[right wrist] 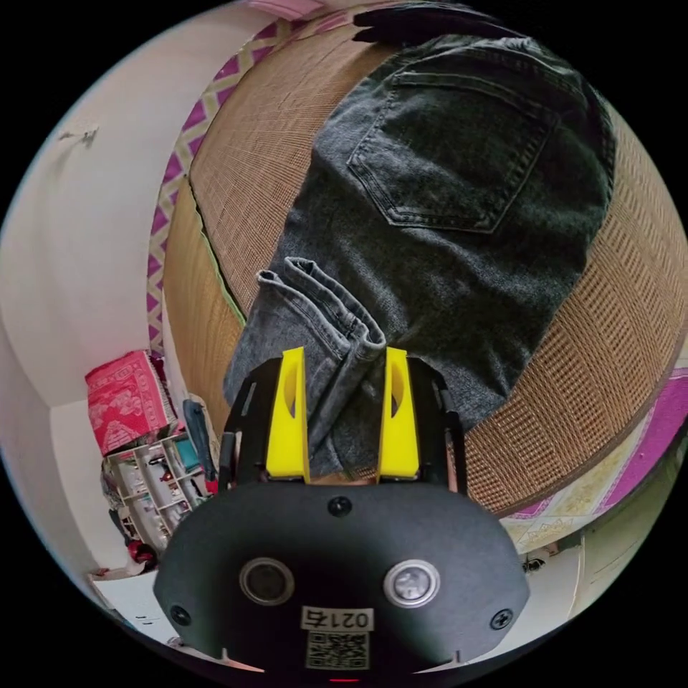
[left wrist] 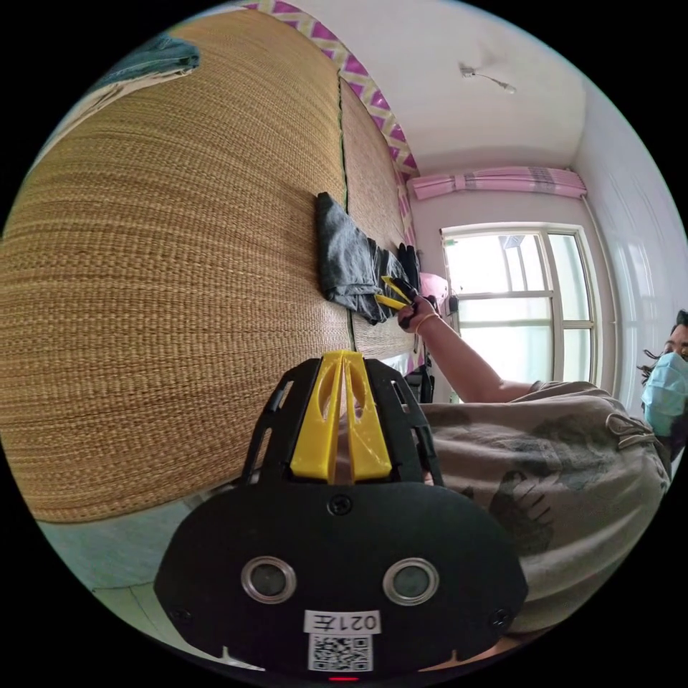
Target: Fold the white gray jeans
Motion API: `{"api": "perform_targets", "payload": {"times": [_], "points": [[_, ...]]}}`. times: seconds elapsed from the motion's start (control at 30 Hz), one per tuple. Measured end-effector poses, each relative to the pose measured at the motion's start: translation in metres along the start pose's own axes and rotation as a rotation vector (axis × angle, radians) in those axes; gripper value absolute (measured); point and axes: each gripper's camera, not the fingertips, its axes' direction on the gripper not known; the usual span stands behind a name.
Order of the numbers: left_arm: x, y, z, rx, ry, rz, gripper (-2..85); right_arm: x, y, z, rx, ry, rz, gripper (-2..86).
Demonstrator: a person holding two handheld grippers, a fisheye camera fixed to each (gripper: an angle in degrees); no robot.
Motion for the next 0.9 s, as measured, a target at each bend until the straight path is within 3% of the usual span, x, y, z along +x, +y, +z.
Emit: {"api": "perform_targets", "payload": {"times": [0.5, 0.9], "points": [[-0.014, -0.001, -0.008, 0.009, 0.010, -0.020, -0.9, -0.023, 0.012, -0.008, 0.104, 0.031, 0.030, 14.7], [-0.021, -0.008, -0.001, 0.001, 0.032, -0.025, -0.9, -0.014, 0.002, -0.004, 0.061, 0.019, 0.054, 13.1]]}}
